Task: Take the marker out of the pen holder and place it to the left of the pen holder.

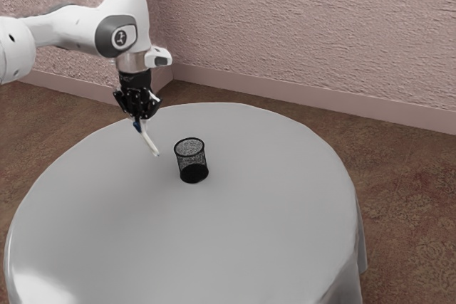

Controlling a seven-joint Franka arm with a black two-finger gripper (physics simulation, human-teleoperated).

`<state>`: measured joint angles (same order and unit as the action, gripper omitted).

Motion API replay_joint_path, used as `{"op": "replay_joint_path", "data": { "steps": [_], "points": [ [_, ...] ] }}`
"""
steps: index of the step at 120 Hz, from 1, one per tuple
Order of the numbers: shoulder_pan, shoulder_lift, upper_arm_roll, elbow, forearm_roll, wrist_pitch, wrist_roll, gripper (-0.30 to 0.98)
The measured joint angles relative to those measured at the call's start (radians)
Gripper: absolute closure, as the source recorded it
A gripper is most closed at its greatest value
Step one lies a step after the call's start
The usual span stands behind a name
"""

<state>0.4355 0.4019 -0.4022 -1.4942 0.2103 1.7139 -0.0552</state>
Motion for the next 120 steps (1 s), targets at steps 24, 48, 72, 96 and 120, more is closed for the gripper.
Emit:
{"op": "replay_joint_path", "data": {
  "steps": [24,48,72,96,120],
  "points": [
    [0.000,0.030,0.018,0.009,0.013,-0.032,-0.003,0.71],
    [0.001,0.064,0.048,0.000,0.018,0.006,-0.005,0.72],
    [0.003,0.082,0.064,-0.021,0.014,0.071,-0.006,0.51],
    [0.004,0.110,0.066,-0.041,0.011,0.122,-0.005,0.20],
    [0.006,0.114,0.065,-0.033,0.012,0.142,-0.005,0.08]
  ]
}}
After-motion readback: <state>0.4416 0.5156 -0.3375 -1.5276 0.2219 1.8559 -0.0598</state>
